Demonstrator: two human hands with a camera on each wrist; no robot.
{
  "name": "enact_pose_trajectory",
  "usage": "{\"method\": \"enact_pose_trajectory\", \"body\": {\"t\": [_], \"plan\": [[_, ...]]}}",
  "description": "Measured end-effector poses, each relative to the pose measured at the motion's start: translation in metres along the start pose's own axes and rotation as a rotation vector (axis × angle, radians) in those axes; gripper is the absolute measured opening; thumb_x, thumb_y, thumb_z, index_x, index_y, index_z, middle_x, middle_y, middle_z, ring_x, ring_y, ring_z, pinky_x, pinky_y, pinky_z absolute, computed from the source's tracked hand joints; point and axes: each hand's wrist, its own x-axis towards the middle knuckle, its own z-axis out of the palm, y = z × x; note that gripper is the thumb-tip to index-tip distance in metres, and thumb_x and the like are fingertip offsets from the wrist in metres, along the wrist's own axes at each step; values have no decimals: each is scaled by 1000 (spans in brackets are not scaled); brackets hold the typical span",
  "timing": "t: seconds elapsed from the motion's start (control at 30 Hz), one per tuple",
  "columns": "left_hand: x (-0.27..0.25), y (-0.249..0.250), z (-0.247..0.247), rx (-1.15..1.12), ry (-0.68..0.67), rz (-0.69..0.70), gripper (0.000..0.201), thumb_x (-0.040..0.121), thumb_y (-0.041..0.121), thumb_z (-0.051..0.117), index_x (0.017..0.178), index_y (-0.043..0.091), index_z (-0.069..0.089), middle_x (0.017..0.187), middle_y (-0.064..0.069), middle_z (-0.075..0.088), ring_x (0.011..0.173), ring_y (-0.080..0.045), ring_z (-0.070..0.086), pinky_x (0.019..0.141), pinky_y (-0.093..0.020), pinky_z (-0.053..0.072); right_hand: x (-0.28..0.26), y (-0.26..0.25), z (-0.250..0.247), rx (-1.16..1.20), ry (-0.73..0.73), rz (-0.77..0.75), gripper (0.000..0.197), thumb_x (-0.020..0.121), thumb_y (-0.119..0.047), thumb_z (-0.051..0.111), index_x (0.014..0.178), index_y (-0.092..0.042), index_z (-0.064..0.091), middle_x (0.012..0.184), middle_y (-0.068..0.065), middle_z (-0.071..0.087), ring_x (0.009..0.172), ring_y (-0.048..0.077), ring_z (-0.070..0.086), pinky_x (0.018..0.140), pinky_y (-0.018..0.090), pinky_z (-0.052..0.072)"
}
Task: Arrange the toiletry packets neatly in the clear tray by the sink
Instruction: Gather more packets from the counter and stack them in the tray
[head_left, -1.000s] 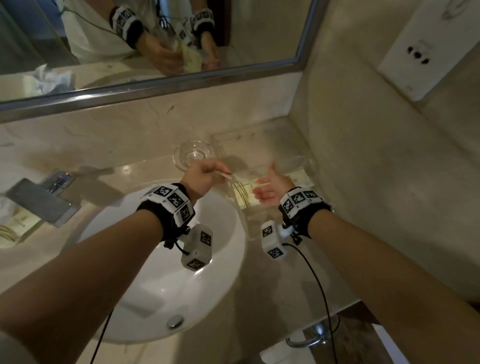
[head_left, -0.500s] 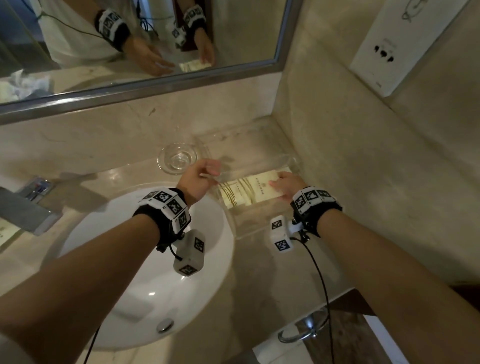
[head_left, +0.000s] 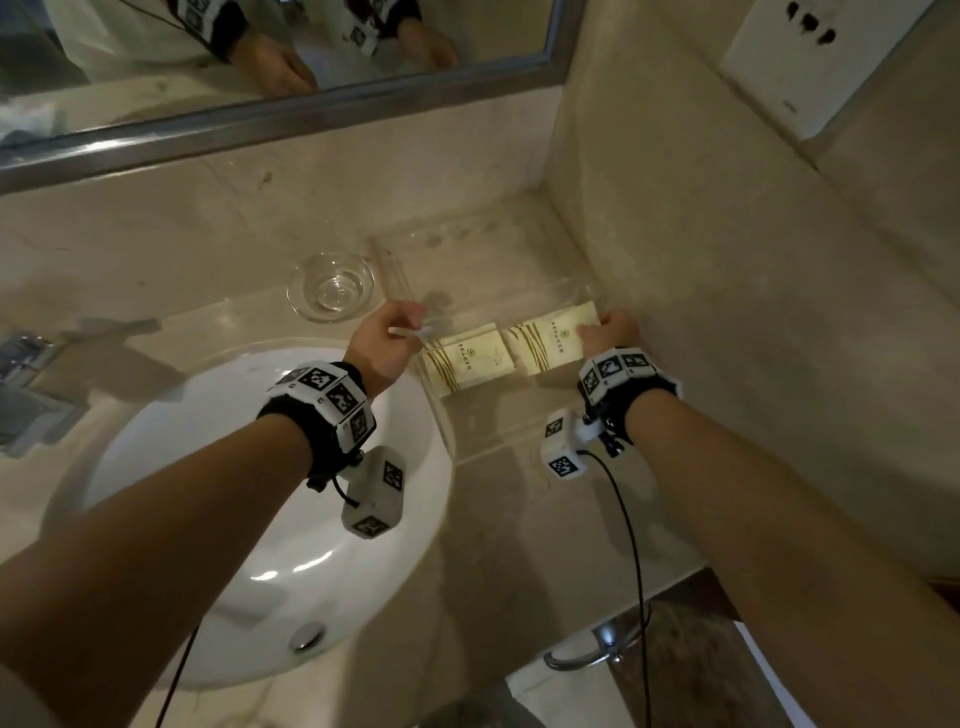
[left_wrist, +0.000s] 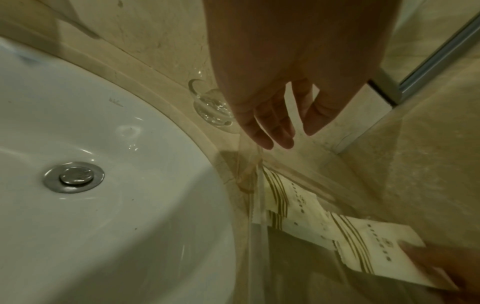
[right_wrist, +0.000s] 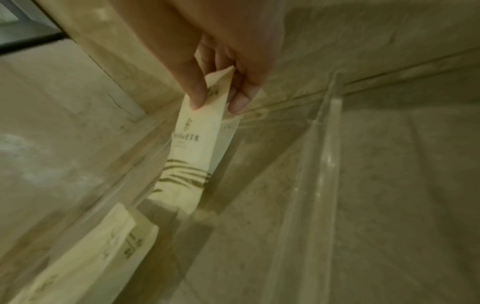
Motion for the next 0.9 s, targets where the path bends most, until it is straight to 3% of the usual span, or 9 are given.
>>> {"method": "enact_pose_trajectory", "body": {"t": [0.1,0.17,0.27,0.33,0.37,0.47,0.6,0.77,0.9], "plan": [[2,-7,4,14,-30,-26,26,81,-13,47,94,10,53,102,-1,53,90,-18,49,66,-17,41,6,-1,8,21,39,-2,18,91,-21,50,104,-13,58,94,5,68,69,21,60,68,32,56],[3,-12,4,29,-50,-35,28,81,-12,48,95,12,54,99,-3,52,89,-19,49,65,-17,40,9,0,13,-2,60,-4,17,94,-21,47,103,-12,58,90,2,66,63,19,57,56,27,51],[5,-13,2,58,-28,-53,31,82,-9,50,108,7,59,98,-4,52,89,-20,49,66,-17,40,15,-1,17,-59,60,-30,20,94,-17,49,111,-7,56,102,6,66,73,20,59,56,24,45],[6,-12,0,47,-1,-69,30,83,-8,51,107,8,59,92,0,54,89,-20,50,67,-17,41,21,-3,21,-115,80,-61,23,93,-15,50,114,-7,54,112,10,65,90,25,64,66,29,51],[6,-11,0,38,0,-71,28,83,-8,52,104,10,58,88,4,54,89,-19,50,66,-17,40,21,-4,24,-131,97,-66,23,92,-15,51,114,-6,54,115,12,64,99,29,63,77,35,54],[4,-8,-2,40,-28,-64,25,84,-9,51,100,10,53,95,2,53,91,-18,49,66,-15,39,20,-6,32,-186,179,-52,30,89,-16,55,117,-7,52,129,14,54,122,32,48,103,44,40],[3,-4,-7,35,-22,-65,26,83,-10,50,98,12,52,106,-4,52,93,-19,49,67,-15,39,15,-13,32,-294,270,-10,43,89,-12,50,130,-4,40,141,15,39,132,32,34,109,39,27],[1,1,-21,12,52,-71,26,83,-6,49,99,15,56,91,7,55,91,-18,52,80,-27,41,-9,-45,32,-103,293,-94,31,96,-13,35,123,-2,47,130,16,51,118,32,48,95,42,41],[-6,8,-42,-21,121,-72,29,84,-7,47,100,14,58,81,9,54,79,-15,53,76,-25,42,-47,-80,51,170,192,-264,14,92,-9,40,96,-5,52,98,14,60,90,30,59,80,42,51]]}}
